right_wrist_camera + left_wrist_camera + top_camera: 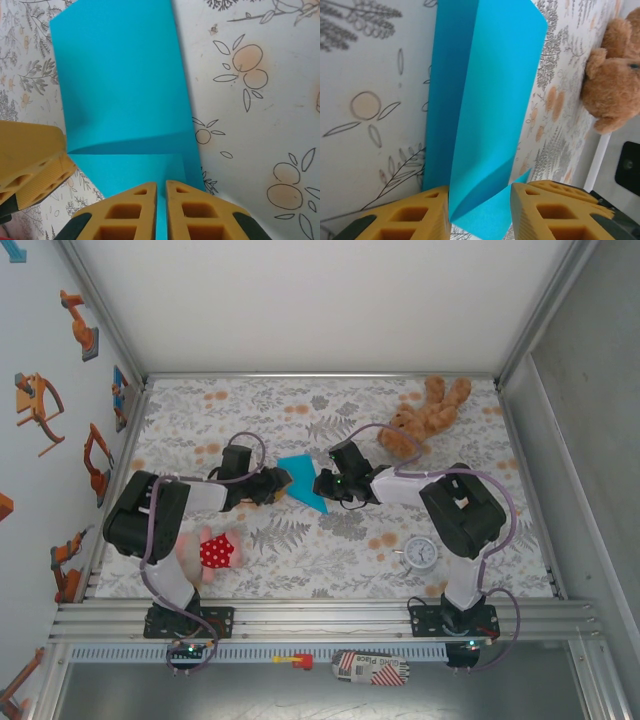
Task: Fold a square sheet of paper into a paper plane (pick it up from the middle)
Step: Fourth fold the wing at the center of the table.
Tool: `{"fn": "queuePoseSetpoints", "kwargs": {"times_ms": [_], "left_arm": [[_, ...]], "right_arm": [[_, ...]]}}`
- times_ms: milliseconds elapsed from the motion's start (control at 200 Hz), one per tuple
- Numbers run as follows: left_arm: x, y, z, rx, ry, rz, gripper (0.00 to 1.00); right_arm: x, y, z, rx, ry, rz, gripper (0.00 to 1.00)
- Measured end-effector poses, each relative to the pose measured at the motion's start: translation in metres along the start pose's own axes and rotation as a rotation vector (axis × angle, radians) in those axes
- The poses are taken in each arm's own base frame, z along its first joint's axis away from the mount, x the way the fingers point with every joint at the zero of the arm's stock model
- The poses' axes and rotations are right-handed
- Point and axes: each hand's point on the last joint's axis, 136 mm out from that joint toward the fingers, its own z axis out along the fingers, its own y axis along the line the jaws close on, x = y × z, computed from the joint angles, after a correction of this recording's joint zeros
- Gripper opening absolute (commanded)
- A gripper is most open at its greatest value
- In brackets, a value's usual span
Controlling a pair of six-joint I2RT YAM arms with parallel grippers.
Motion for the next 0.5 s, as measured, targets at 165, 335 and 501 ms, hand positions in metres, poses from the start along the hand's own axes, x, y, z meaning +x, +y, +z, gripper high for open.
{"fn": "queuePoseSetpoints", "kwargs": {"times_ms": [165,335,501], "left_arm": [[0.003,-0.005,0.008,0.059,0.036,0.003,0.34],[0.005,-0.009,0.013,0.101,0.063,0.011,0.30],[0.006,-0.012,0.013,0.119,0.072,0.021,0.23]], "right_arm": [[0.003,-0.005,0.003,0.012,0.011,0.005,0.09],[0.004,-0.006,0.003,0.020,0.014,0.003,0.07],[0.003,-0.008,0.004,0.028,0.019,0.000,0.06]]}}
